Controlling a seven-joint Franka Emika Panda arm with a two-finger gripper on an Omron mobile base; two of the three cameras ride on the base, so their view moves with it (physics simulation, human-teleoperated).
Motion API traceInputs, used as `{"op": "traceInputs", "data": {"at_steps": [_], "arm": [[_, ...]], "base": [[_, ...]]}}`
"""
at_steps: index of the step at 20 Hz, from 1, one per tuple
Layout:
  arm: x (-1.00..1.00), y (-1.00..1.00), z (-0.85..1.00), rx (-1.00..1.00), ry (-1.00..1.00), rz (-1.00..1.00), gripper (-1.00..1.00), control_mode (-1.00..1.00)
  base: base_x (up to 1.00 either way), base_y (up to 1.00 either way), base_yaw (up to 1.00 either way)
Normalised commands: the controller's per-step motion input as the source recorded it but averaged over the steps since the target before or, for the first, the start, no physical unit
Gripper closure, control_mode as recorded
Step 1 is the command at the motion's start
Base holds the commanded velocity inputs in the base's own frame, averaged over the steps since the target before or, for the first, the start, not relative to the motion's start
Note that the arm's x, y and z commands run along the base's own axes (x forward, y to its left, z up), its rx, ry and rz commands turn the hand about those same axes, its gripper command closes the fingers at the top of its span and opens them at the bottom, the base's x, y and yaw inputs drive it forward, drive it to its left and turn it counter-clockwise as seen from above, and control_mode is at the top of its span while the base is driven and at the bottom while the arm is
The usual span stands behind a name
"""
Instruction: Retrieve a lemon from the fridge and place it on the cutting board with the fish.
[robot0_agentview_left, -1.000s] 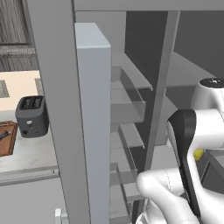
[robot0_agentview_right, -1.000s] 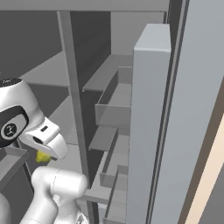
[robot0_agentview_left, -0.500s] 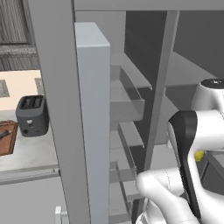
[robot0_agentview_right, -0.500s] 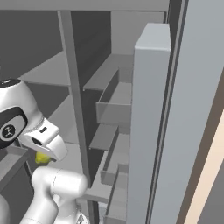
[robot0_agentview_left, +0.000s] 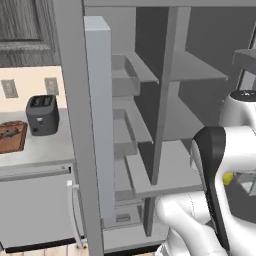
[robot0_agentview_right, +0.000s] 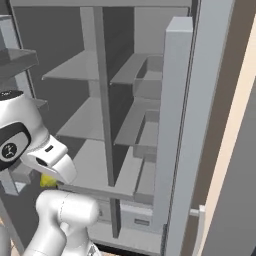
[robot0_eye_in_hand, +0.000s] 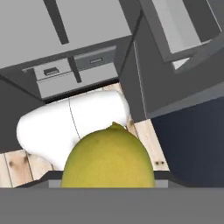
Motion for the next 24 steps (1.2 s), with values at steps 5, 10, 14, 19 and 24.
{"op": "traceInputs", "data": {"at_steps": [5, 10, 14, 19, 24], "arm": [[0.00, 0.00, 0.00, 0.00, 0.00, 0.00, 1.00, 1.00], [0.00, 0.00, 0.00, 0.00, 0.00, 0.00, 1.00, 1.00], [0.00, 0.00, 0.00, 0.00, 0.00, 0.00, 1.00, 1.00], [0.00, 0.00, 0.00, 0.00, 0.00, 0.00, 1.00, 1.00], [0.00, 0.00, 0.00, 0.00, 0.00, 0.00, 1.00, 1.00]], "base": [[-0.81, 0.00, 0.00], [-0.68, 0.25, 0.00], [-0.42, 0.61, -0.01], [-0.18, 0.84, -0.02], [-0.24, 0.99, -0.06]]}}
